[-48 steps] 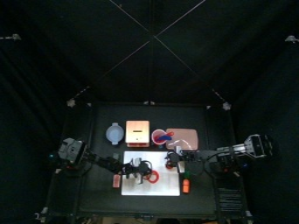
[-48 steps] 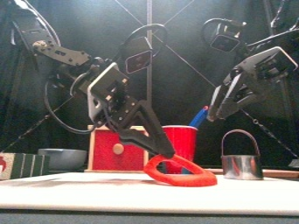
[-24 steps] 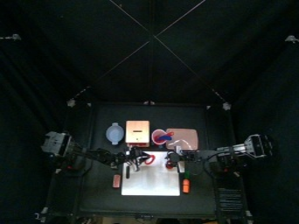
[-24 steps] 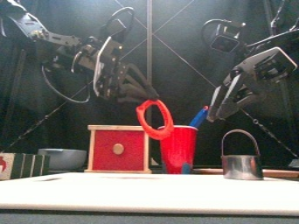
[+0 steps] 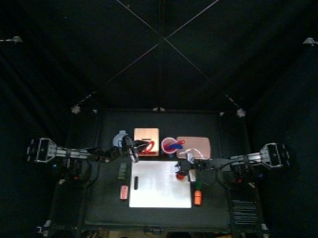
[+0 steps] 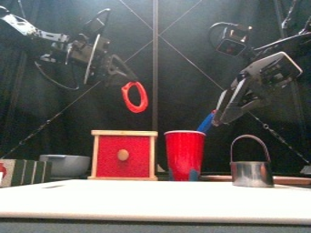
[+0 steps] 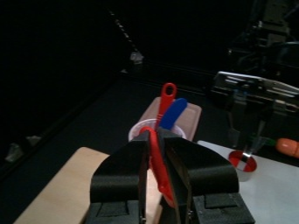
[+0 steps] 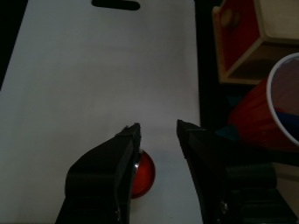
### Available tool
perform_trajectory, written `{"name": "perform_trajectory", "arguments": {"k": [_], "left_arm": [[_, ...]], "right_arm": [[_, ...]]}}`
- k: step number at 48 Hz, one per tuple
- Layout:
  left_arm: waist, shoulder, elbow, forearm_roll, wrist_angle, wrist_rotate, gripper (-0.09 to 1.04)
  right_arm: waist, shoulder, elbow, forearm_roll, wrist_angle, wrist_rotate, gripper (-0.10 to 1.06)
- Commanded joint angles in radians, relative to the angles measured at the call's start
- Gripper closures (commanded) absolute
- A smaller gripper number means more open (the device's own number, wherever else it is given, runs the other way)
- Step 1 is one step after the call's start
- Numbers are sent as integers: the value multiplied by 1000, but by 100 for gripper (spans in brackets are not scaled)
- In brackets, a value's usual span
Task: Get the cutter from the drawer then cut the dough then place the extra dough in the bowl
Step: Place the extra dough in the bowl
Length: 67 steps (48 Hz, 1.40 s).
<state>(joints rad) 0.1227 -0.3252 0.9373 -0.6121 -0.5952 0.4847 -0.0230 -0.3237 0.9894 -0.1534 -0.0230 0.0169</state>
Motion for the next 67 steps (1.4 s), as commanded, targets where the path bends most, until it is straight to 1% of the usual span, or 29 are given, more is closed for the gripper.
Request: {"name": "perform_trajectory", "arguments": {"k": [1, 7, 18, 23, 27, 36, 43, 48, 54, 60, 67], "left_arm": [[55, -86, 41, 2, -14, 2, 37], [100, -179, 121, -15, -26, -3, 37], [167, -345, 270, -91, -35, -3, 37], [195, -374, 321, -118, -34, -3, 36], [213, -370, 345, -146, -25, -3, 35], [250, -304, 364, -181, 11, -2, 28], [268, -238, 356, -192, 15, -5, 17], [270, -221, 339, -215, 12, -11, 9], [261, -222, 316, -216, 12, -17, 7], [209, -222, 282, -213, 11, -17, 7], [106, -222, 247, -175, 3, -15, 7]], "right_arm": [[-6, -11, -14, -2, -32, -6, 20], [-5, -11, -17, -9, -64, -8, 20], [-6, -9, -21, -31, -87, -8, 20], [-12, -8, -21, -38, -91, -8, 20], [-14, -8, -21, -43, -89, -8, 20], [-29, -8, -23, -52, -89, -8, 20], [-29, -8, -26, -51, -89, -8, 20], [-29, -8, -26, -52, -89, -2, 20], [-29, -9, -35, -44, -92, 3, 20], [-29, -17, -61, -43, -121, 3, 20], [-29, -25, -81, -44, -192, 2, 20]]}}
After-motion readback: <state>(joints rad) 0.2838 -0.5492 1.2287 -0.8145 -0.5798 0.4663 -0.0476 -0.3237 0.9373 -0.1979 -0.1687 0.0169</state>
